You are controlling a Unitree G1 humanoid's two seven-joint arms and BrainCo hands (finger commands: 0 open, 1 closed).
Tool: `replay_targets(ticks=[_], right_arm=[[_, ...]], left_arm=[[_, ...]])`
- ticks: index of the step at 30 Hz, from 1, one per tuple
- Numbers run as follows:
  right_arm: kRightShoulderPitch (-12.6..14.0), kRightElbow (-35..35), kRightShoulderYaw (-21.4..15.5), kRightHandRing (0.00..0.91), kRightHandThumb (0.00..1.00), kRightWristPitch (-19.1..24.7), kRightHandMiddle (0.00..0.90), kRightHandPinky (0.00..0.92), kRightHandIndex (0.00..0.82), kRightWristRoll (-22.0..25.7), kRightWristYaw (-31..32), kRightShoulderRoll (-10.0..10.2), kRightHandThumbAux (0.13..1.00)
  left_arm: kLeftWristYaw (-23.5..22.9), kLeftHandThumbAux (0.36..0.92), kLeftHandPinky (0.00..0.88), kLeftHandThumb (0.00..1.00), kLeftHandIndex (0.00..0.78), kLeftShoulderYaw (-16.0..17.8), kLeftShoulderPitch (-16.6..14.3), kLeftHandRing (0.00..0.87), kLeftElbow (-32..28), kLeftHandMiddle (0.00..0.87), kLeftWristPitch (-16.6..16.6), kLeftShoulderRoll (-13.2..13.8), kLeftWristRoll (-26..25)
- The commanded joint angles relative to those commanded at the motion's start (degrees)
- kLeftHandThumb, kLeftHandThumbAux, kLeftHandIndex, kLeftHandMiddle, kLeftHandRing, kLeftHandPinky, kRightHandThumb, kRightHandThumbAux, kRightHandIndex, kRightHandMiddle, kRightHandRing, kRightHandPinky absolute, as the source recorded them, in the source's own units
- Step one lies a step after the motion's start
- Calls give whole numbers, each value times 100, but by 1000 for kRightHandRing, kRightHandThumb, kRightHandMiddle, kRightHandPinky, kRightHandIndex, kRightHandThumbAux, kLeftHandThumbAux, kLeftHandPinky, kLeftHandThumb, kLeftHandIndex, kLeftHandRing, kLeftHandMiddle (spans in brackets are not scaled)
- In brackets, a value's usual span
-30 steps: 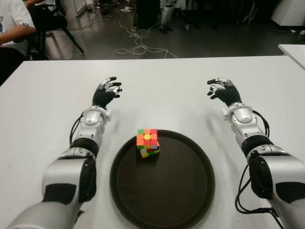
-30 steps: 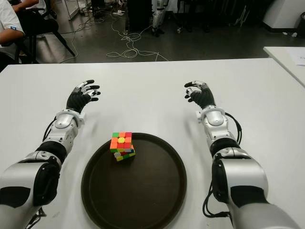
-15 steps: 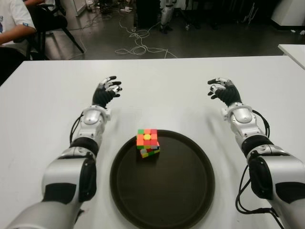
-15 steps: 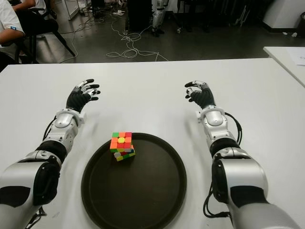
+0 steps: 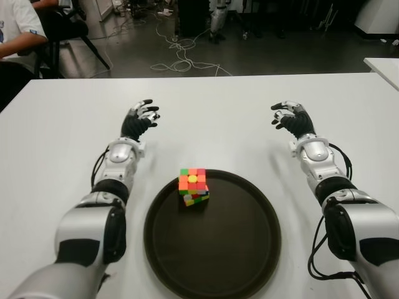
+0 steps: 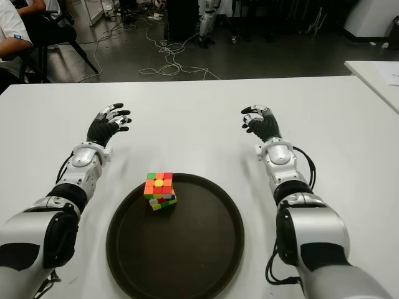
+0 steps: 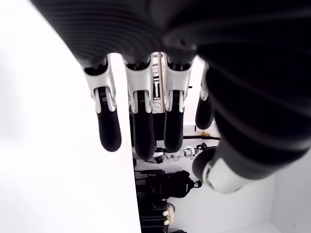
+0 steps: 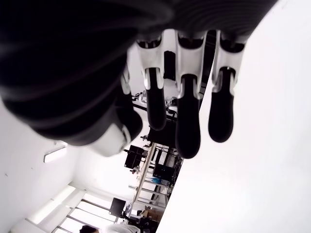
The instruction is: Pick up the Rubik's Cube and put it in the plate
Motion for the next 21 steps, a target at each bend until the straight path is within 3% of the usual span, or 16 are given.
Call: replay_targets(ticks=[21], right_arm=[[-57, -14, -175, 520, 698, -27, 505, 548, 425, 190, 129, -34, 716]], left_arm=[[95, 725, 321, 433, 204, -1, 5, 293, 4, 283, -45, 7, 4]])
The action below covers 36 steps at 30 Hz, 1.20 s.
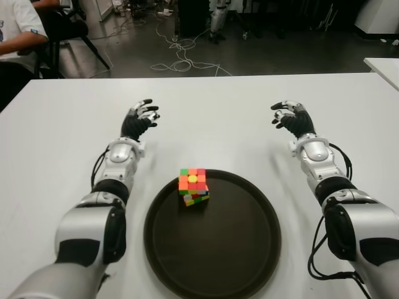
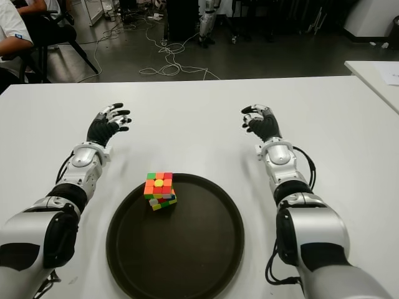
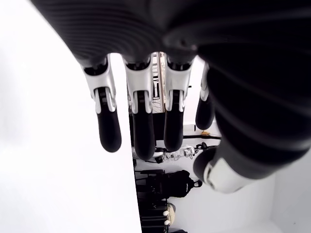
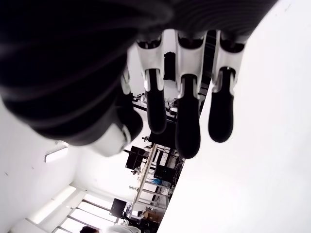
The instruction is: Pick up the Rubik's Cube and put it in the plate
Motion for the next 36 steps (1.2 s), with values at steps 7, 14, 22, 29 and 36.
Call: replay_targets(ticks=[7, 14, 22, 29, 36], right_arm=[[-71, -69, -220, 526, 694, -77, 512, 561, 420, 224, 108, -188, 719], [136, -481, -423, 527, 692, -620, 502, 547, 417, 517, 153, -253, 721], [591, -816, -433, 502, 694, -980, 474, 520, 417, 612, 122, -246, 720], [986, -1008, -472, 489, 697, -1079, 462, 500, 419, 748, 106, -88, 719], [1227, -1316, -396, 493, 696, -860, 475, 490, 419, 807, 31, 64, 719]], left_arm=[[-122, 735, 320, 445, 210, 152, -6, 286, -83, 282, -156, 45, -175], [-184, 741, 314, 451, 195, 358, 64, 270, -442, 266, -401, -39, -514], [-275, 751, 289, 448, 187, 259, 696, 251, -1137, 260, -761, -223, -626], [-332, 749, 279, 429, 177, 89, 1414, 238, -2115, 255, -716, -370, -664], [-273, 748, 269, 421, 169, -60, 1790, 232, -2826, 256, -391, -392, -637]])
